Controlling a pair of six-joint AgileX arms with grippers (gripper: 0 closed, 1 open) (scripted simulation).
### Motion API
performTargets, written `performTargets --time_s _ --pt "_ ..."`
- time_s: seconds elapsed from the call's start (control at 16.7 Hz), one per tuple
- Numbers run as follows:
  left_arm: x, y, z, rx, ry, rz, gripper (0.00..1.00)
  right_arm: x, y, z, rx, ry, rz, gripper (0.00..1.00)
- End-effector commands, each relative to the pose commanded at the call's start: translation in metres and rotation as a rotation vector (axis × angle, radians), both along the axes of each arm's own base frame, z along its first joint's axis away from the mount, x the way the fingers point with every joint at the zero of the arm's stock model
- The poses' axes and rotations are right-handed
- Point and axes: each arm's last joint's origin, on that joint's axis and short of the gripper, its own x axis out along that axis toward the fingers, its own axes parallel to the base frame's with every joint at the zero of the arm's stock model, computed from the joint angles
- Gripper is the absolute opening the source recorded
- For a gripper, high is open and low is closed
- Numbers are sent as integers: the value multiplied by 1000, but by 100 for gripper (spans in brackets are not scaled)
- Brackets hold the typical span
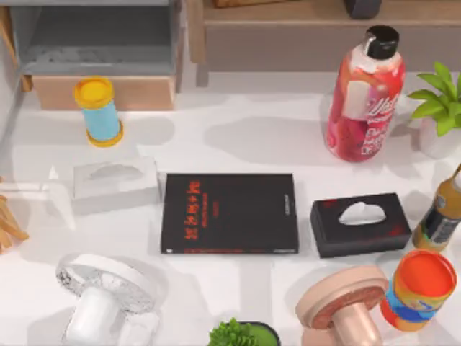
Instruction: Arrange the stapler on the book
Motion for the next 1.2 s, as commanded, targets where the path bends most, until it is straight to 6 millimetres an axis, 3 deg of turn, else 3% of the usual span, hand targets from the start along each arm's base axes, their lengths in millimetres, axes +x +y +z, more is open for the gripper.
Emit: performTargets --time_s 0.42,0.84,1.08,1.2 --pt "-4 2 -13 0 2 0 100 0 0 0 0 0 0 100" --pt "6 -2 -48 -1 0 -2 100 0 0 0 0 0 0 100" --pt "6 -2 -48 -1 0 -2 100 0 0 0 0 0 0 100" --pt "6 -2 -48 -1 0 -2 85 0 0 0 0 0 0 100"
